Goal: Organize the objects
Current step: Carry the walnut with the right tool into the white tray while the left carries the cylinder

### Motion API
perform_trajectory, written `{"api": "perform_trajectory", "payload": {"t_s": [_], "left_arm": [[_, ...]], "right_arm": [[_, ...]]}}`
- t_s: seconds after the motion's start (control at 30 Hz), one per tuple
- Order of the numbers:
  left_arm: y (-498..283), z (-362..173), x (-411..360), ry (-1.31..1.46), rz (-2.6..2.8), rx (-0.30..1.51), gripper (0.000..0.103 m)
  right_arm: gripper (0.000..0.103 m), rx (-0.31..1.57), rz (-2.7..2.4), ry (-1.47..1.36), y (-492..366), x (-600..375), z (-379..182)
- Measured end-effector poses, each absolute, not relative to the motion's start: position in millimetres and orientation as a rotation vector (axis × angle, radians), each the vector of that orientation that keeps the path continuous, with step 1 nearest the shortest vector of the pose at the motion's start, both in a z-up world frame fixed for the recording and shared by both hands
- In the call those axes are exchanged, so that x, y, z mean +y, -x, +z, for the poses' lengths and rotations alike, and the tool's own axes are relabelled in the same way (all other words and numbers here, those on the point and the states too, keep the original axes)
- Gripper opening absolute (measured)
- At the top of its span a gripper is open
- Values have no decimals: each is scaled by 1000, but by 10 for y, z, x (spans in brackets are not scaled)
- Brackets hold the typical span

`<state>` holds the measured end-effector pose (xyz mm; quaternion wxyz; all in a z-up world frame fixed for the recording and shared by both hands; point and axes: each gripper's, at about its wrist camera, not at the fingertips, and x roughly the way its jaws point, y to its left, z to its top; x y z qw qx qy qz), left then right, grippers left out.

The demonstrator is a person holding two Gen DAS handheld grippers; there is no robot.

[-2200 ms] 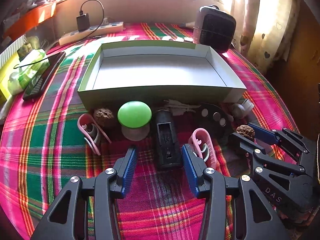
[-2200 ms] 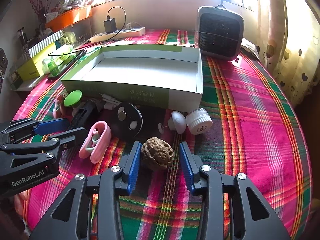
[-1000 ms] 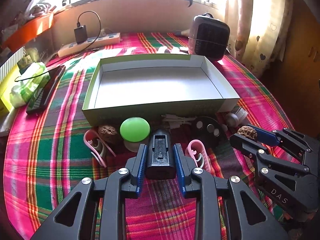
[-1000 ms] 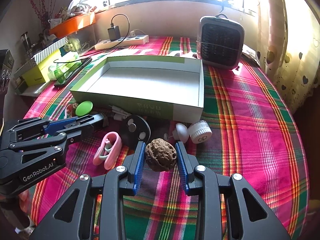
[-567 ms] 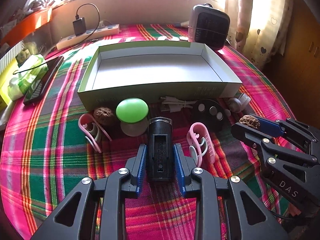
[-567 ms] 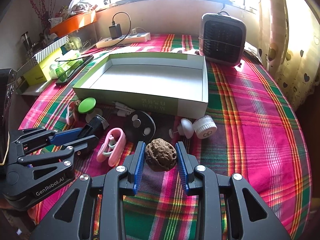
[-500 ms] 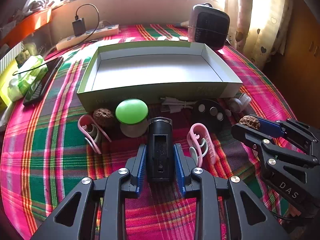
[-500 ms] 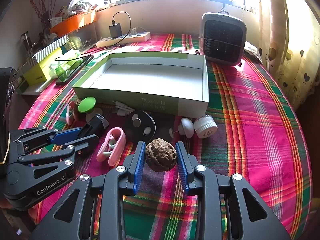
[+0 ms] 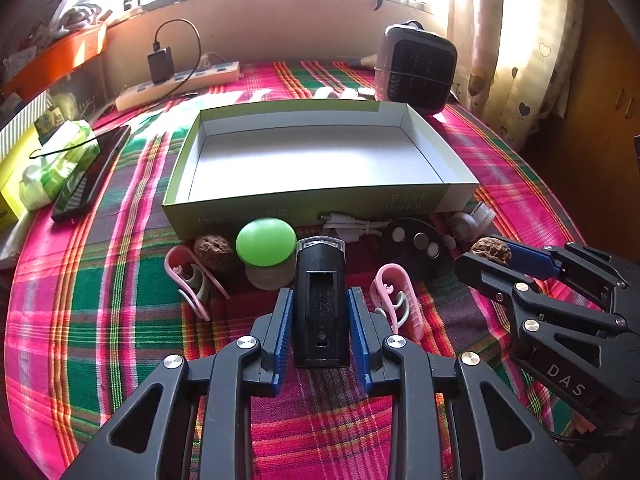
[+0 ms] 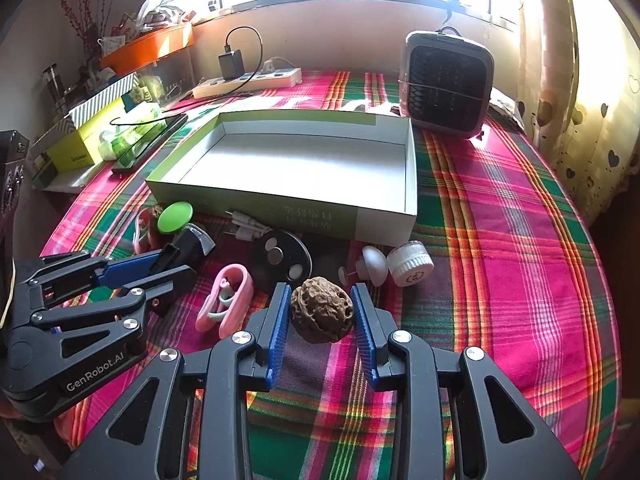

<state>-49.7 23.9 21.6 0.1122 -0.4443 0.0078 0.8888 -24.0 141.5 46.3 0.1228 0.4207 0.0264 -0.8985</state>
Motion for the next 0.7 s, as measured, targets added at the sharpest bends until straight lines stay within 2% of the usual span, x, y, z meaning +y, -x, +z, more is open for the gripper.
{"api": "perform_trajectory", "payload": {"t_s": [0.37, 0.7], "left_arm": [[648, 487, 129, 1233, 2634, 14, 25], [1083, 650, 10, 1191, 2649, 8, 25]], "right_arm": [[32, 120, -2627, -1152, 427, 1291, 707], [32, 122, -2618, -1128, 907, 1175, 857]]}}
